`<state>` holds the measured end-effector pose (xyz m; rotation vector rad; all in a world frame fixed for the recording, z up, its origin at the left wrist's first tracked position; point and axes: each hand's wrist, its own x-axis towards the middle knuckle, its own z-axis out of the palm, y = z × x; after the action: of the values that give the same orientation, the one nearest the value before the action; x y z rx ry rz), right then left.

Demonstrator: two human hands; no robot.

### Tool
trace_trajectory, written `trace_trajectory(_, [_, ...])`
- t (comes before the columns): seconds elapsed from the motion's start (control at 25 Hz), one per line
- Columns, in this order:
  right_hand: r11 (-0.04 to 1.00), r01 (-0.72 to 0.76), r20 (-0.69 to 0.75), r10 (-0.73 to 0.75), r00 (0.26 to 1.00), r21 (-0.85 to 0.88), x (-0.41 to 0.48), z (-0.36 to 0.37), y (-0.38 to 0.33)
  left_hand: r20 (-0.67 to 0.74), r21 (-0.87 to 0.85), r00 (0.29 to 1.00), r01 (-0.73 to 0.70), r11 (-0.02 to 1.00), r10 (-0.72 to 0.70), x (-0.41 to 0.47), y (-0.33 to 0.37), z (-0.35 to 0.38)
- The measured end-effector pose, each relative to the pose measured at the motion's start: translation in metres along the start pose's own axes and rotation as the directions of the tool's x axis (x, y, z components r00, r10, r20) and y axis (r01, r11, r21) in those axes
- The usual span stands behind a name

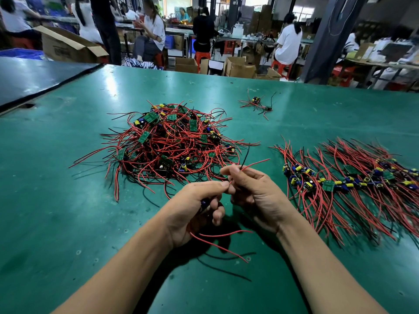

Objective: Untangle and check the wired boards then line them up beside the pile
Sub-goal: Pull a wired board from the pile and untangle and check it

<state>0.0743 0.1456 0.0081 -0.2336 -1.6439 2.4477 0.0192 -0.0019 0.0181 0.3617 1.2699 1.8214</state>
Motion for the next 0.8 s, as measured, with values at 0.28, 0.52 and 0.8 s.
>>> trace_trajectory(0.28, [0.953,0.230,-0.252,-0.276,0.927,-0.200,0.006,0.003,0.005,-0.018,-0.061,0.999,0.030,0.998,-0.031,0.003,0.000,0.002])
trace_trajectory(0.52, [0.935,0.301,-0.371,-0.351,0.860,-0.185,0.010,-0.003,0.003,-0.009,-0.039,0.999,0.048,0.998,-0.048,0.002,0.000,0.004])
trace_trajectory(0.8, [0.890,0.367,-0.484,-0.456,0.747,-0.271,0.013,-0.009,0.002,0.010,-0.021,0.999,0.032,0.999,-0.032,0.002,-0.002,0.004])
